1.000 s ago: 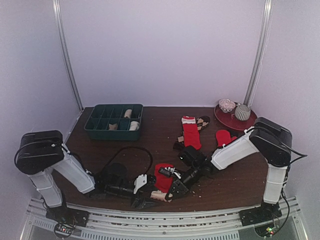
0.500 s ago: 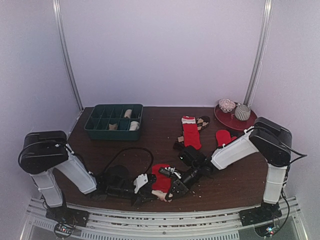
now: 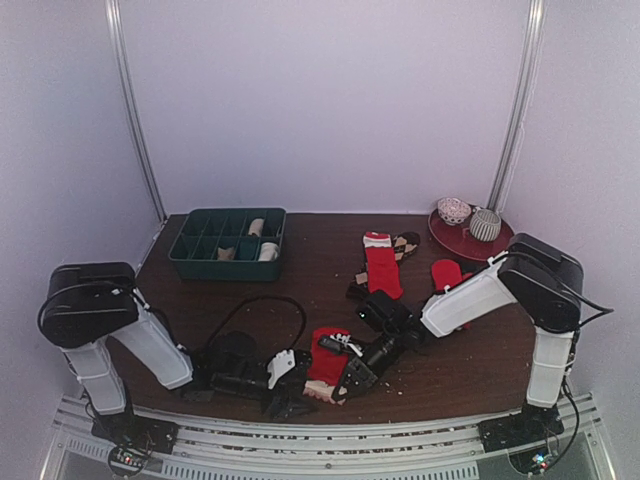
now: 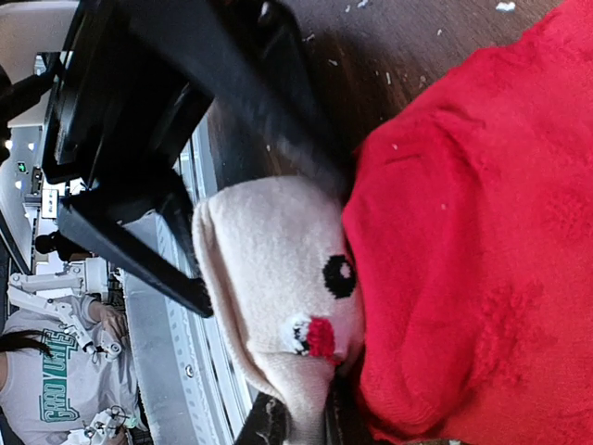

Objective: Roll the socks
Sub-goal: Roll a pair of socks at the center of the board.

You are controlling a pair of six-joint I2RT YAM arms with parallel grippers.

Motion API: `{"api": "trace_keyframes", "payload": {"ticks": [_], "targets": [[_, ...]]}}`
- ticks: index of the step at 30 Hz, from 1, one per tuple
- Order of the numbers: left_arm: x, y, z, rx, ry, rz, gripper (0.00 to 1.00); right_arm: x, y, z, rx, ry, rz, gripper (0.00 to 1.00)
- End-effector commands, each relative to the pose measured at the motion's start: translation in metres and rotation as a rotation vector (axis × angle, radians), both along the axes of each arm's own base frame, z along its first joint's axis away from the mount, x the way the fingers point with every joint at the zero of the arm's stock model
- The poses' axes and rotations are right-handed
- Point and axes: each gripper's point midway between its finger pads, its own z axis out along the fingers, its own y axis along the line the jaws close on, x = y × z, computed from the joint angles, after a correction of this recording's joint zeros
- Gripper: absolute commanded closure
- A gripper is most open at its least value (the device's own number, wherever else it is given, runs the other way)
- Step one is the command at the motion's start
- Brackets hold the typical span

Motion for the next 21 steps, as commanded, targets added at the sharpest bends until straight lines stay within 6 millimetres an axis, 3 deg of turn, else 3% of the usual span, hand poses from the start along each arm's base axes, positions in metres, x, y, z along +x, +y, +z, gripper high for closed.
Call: {"api": "trace_keyframes", "payload": {"ticks": [1, 5, 10, 15, 21], "targets": [[-0.003, 0.016, 0.012, -0.037, -0.043, 0.026, 0.06, -0.008, -0.040, -0.059, -0.274, 0.029, -0.054, 0.91], [0.003, 0.013, 0.031, -0.070, -0.130, 0.022, 0.02, -0.009, -0.042, -0.061, -0.280, 0.029, -0.049, 0.91], [0.005, -0.007, 0.046, -0.099, -0.171, -0.036, 0.09, -0.009, -0.042, -0.063, -0.284, 0.030, -0.049, 0.91], [-0.002, -0.016, 0.029, -0.071, -0.127, -0.093, 0.19, -0.010, -0.044, -0.063, -0.286, 0.030, -0.046, 0.91], [-0.005, -0.014, 0.009, -0.026, -0.061, -0.091, 0.35, -0.011, -0.046, -0.063, -0.292, 0.033, -0.038, 0.91]]}}
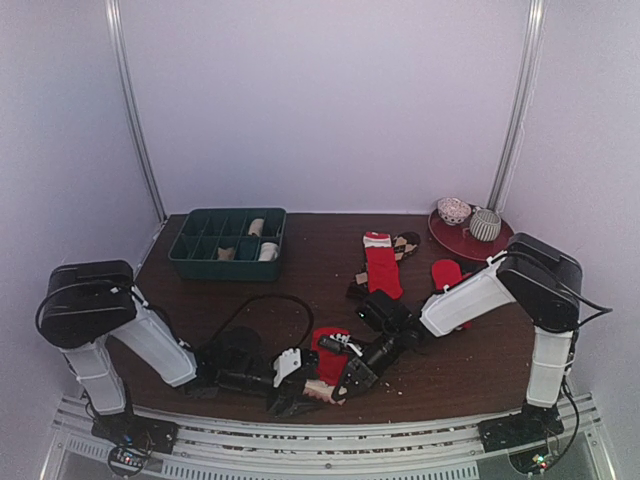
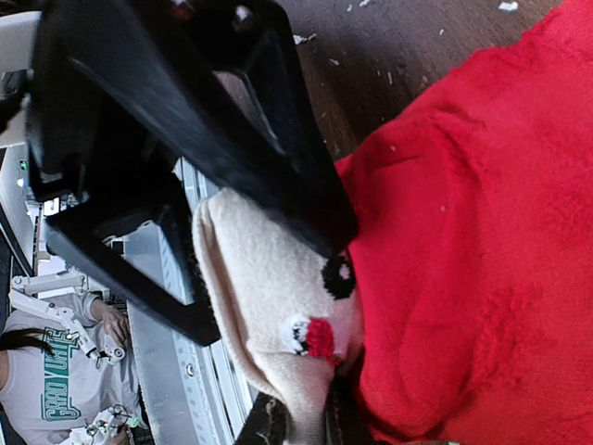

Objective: Roll the socks
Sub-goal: Roll a pair of socks at the center of the board.

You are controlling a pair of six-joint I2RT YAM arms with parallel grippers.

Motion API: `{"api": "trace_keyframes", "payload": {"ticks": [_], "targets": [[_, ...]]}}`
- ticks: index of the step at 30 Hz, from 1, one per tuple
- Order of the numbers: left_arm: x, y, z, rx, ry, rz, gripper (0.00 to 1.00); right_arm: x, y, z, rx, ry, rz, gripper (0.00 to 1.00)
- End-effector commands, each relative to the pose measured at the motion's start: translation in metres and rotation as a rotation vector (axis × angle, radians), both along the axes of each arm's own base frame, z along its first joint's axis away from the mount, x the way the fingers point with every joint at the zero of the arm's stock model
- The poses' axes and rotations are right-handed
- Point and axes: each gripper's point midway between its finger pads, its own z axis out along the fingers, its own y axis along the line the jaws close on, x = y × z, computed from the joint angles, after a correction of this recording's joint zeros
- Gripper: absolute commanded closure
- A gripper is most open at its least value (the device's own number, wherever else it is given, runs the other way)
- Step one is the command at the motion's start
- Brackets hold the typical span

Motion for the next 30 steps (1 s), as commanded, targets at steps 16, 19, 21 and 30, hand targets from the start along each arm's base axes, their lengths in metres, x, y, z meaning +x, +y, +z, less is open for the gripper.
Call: {"api": "trace_keyframes", "payload": {"ticks": [16, 19, 21, 30], "targets": [[-0.003, -0.006, 0.007, -0.022, 0.047, -0.016, 0.53, -0.011, -0.047, -0.066, -0.296, 0.023, -0.046, 0.91], [-0.005, -0.007, 0.004, -0.013, 0.068, -0.027, 0.56, -0.011, -0.047, -0.067, -0.298, 0.023, -0.048, 0.91], [-0.008, -0.007, -0.002, -0.001, 0.086, -0.038, 0.63, -0.011, -0.048, -0.067, -0.301, 0.022, -0.049, 0.91], [-0.009, 0.004, -0.029, 0.084, 0.228, 0.009, 1.00, 0.005, -0.039, -0.052, -0.261, -0.075, -0.074, 0.84]]}}
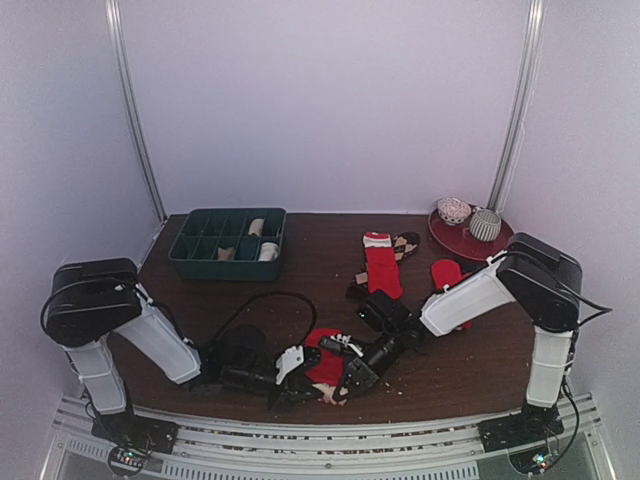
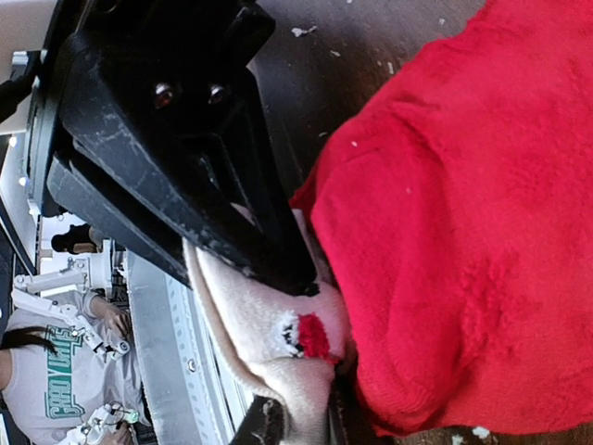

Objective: Roll the socks
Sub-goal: Roll a pair of socks at the center of the board.

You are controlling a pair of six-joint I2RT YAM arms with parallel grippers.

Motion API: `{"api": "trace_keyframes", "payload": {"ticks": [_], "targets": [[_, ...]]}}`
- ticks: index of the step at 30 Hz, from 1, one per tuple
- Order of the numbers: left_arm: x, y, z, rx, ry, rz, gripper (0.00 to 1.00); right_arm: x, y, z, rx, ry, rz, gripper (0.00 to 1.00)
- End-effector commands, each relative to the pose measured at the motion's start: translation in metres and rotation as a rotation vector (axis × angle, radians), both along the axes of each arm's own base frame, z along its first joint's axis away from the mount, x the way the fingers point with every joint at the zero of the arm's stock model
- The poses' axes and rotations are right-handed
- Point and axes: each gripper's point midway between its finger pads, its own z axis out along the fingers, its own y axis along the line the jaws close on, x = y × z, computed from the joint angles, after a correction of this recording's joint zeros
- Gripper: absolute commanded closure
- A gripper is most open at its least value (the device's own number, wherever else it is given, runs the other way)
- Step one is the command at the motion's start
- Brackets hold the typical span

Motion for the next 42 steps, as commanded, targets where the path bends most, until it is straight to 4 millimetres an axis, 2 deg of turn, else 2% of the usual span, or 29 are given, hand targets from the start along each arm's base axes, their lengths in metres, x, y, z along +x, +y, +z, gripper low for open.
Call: {"api": "trace_keyframes", "payload": {"ticks": [1, 4, 8, 11, 13, 17, 21, 32, 37, 42], "targets": [[-0.006, 0.011, -0.022, 0.061, 0.152, 0.025, 1.00, 0.011, -0.034, -0.044, -0.236, -0.116, -0.096, 0.83], [-0.004, 0.027, -0.032, 0.092, 0.270, 0.088, 1.00, 0.035, -0.019, -0.009, -0.111, -0.277, -0.156, 0.76], [-0.009, 0.046, -0.047, 0.138, 0.419, 0.155, 1.00, 0.059, -0.008, 0.051, 0.092, -0.543, -0.227, 0.72], [-0.014, 0.054, -0.057, 0.150, 0.534, 0.177, 1.00, 0.054, -0.006, 0.080, 0.185, -0.779, -0.179, 0.68], [-0.017, 0.058, -0.061, 0.145, 0.602, 0.190, 1.00, 0.044, -0.003, 0.086, 0.219, -0.911, -0.110, 0.66], [-0.021, 0.065, -0.075, 0.155, 0.695, 0.209, 1.00, 0.025, 0.007, 0.078, 0.231, -1.051, 0.043, 0.65], [-0.024, 0.069, -0.079, 0.142, 0.732, 0.212, 1.00, 0.014, 0.016, 0.054, 0.177, -1.073, 0.132, 0.62], [-0.027, 0.078, -0.099, 0.231, 0.734, 0.232, 1.00, 0.017, 0.039, 0.036, 0.158, -1.034, 0.130, 0.63], [-0.025, 0.081, -0.102, 0.250, 0.713, 0.242, 1.00, 0.015, 0.038, 0.026, 0.120, -0.983, 0.125, 0.73], [-0.022, 0.077, -0.098, 0.232, 0.685, 0.232, 1.00, 0.011, 0.027, -0.002, 0.032, -0.900, 0.126, 0.87]]}}
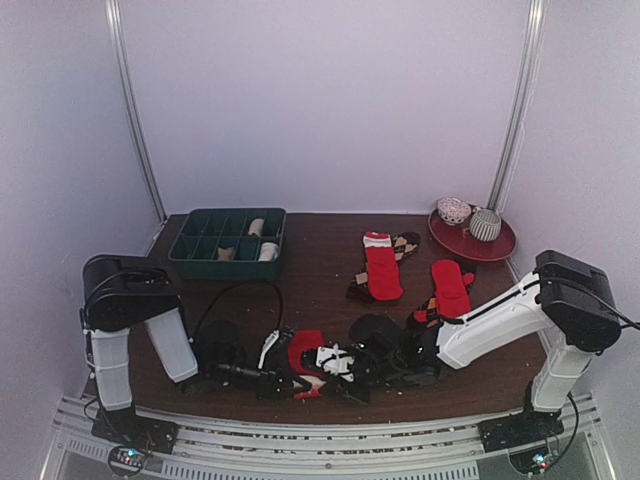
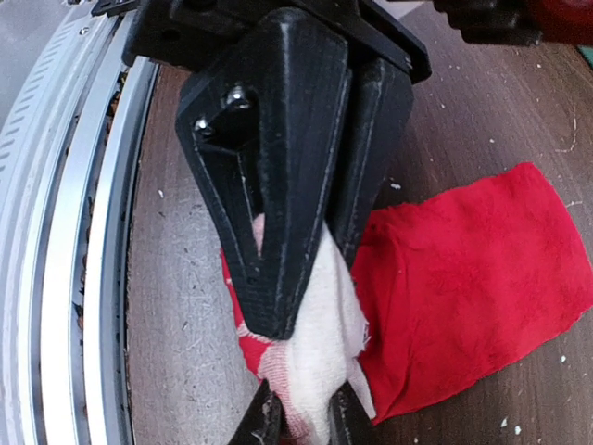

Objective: Roll the socks
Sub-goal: Roll a pair of socks at the center of the board.

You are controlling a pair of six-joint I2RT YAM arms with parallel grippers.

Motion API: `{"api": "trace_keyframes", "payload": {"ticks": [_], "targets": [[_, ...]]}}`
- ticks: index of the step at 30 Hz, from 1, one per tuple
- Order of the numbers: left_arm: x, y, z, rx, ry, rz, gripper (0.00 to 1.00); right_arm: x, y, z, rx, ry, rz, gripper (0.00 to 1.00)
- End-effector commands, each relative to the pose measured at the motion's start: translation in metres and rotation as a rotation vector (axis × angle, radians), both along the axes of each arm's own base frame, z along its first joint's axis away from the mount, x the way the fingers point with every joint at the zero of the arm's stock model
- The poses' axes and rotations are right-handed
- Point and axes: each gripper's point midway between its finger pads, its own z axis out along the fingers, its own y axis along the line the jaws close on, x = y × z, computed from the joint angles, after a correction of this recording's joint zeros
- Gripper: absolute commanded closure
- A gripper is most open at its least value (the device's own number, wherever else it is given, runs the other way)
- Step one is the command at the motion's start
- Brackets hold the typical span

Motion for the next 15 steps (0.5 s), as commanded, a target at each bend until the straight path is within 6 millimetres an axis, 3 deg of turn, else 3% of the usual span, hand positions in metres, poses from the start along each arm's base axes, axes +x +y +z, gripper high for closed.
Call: {"api": "trace_keyframes", "payload": {"ticks": [1, 3, 9, 12, 15], "targets": [[-0.030, 0.049, -0.096, 0.400, 0.227, 0.026, 1.00, -0.007, -0.006, -0.023, -0.063, 0.093, -0.030, 0.88], [-0.025, 0.046, -0.091, 0.388, 0.190, 0.031, 0.99, -0.012, -0.008, -0.027, -0.067, 0.138, -0.030, 0.90], [0.004, 0.037, -0.070, 0.405, -0.020, 0.061, 0.65, -0.017, -0.020, -0.041, -0.152, 0.204, -0.048, 0.92], [0.020, 0.036, -0.035, 0.353, -0.162, 0.119, 0.52, -0.018, -0.026, -0.042, -0.182, 0.216, -0.056, 0.93], [0.030, 0.048, -0.009, 0.323, -0.266, 0.202, 0.42, -0.019, -0.031, -0.047, -0.210, 0.235, -0.057, 0.93]]}}
